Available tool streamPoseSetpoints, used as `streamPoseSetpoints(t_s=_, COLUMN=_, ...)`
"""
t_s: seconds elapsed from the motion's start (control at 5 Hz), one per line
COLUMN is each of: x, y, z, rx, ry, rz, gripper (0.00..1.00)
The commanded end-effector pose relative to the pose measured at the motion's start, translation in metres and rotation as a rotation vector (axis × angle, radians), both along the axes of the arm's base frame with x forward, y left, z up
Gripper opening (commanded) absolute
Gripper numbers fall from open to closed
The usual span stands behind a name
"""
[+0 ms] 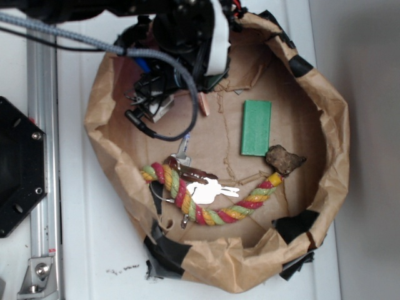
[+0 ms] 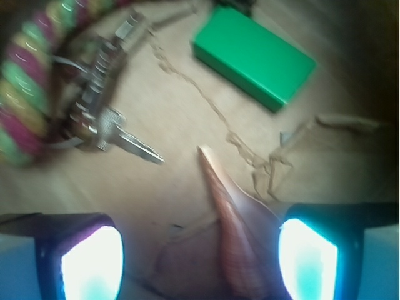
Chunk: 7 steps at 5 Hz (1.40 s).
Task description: Grab the shell.
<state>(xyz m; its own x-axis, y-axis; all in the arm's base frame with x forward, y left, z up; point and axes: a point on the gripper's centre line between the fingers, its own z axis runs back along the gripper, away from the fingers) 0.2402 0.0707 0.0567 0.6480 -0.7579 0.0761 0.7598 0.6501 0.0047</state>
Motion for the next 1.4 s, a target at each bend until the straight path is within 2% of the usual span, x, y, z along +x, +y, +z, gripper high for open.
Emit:
streamPoseSetpoints(t_s=0.0, x=0.006, y=0.005, z=-0.013, rx=0.115, ry=-0.037, rz=-0.044, gripper=1.00)
streamPoseSetpoints(t_s=0.2, x=0.018, y=0.014, z=-0.022, rx=0.168, ry=-0.071, rz=-0.056, gripper=1.00)
streamPoseSetpoints(t_s=0.6, x=0.022, y=0.017, z=-0.031, rx=0.200, ry=-0.082, rz=-0.041, gripper=1.00)
streamPoseSetpoints(t_s=0.8, x=0.024, y=0.027, z=-0.030, rx=0.243, ry=-0.100, rz=0.020, gripper=0.89)
streamPoseSetpoints(t_s=1.0, x=0.026, y=0.032, z=-0.030, rx=0.282, ry=-0.119, rz=0.052, gripper=0.00)
streamPoseSetpoints(t_s=1.2, x=0.025, y=0.032, z=-0.023, rx=0.300, ry=-0.123, rz=0.074, gripper=0.00)
